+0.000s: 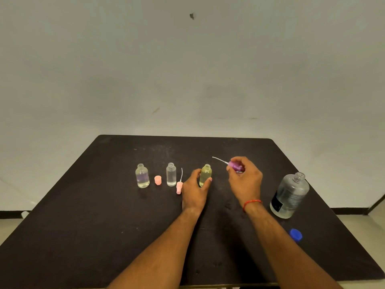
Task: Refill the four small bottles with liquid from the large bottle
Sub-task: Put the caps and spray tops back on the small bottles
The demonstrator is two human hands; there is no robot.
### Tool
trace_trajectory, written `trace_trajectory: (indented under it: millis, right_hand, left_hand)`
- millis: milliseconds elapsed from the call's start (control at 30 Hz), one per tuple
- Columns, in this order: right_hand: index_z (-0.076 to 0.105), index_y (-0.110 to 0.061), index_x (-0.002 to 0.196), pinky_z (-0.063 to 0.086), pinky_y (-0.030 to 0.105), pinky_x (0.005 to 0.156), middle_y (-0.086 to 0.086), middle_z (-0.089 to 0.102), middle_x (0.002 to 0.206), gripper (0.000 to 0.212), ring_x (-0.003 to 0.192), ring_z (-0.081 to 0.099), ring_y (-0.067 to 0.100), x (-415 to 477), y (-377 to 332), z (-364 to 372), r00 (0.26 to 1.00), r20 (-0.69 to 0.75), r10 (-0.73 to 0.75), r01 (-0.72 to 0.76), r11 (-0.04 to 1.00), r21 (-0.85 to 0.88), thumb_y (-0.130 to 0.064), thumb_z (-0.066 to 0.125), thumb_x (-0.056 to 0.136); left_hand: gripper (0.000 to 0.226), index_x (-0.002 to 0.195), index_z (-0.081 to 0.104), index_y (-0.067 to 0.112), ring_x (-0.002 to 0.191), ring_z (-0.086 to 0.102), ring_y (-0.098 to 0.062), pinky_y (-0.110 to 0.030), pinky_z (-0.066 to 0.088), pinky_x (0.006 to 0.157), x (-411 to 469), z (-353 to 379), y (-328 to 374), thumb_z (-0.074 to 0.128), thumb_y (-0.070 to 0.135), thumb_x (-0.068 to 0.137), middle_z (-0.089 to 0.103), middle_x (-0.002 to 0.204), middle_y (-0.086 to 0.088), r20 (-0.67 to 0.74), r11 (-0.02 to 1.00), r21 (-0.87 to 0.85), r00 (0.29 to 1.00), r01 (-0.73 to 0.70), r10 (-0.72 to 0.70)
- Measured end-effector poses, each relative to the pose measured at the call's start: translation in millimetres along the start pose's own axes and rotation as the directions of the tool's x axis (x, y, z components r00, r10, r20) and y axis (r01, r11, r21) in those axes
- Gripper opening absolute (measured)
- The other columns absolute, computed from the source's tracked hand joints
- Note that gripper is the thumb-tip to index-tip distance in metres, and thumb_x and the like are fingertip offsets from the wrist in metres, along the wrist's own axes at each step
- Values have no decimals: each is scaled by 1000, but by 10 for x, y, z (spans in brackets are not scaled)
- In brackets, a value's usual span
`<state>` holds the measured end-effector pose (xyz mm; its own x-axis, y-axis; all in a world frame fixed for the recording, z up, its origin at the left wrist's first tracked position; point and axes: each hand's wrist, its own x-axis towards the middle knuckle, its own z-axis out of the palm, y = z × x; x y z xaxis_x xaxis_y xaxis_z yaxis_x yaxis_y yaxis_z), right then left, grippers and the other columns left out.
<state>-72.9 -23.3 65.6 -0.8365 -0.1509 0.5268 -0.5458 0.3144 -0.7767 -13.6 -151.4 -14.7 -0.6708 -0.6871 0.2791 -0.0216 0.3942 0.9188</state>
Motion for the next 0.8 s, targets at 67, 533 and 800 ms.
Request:
trace_trajectory:
  millis: [67, 533, 800]
  right_hand:
    - [72, -15, 98, 45, 1, 69, -1, 68, 94, 23, 85, 63, 7, 95, -76, -88, 1000, 14, -10, 10, 999, 44, -1, 74, 80]
    - [71, -18, 100, 42, 2, 71, -3, 65, 100, 24, 90, 58, 4, 143, -180, -143, 982, 169, -87, 96, 994, -43, -2, 71, 82]
    - [68, -19, 102, 50, 16, 84, -6, 64, 102, 29, 92, 59, 7, 186, -282, -14, 914, 369, -169, 220, 971, -98, 2, 67, 82]
  left_hand:
    - [25, 114, 65, 24, 90, 59, 20, -3, 44, 72, -12, -7, 15, 74, 26, 92, 66, 91, 22, 10, 1000, -17, 1000, -6, 6]
    - [30, 120, 63, 27, 102, 59, 13, -17, 53, 83, -47, -20, 13, 73, 29, 92, 69, 106, 17, 63, 997, -61, 996, -54, 58]
    - [29, 116, 64, 33, 96, 68, -2, -31, 59, 82, -67, -16, 18, 75, 31, 90, 72, 100, 16, 69, 989, -127, 994, -75, 84]
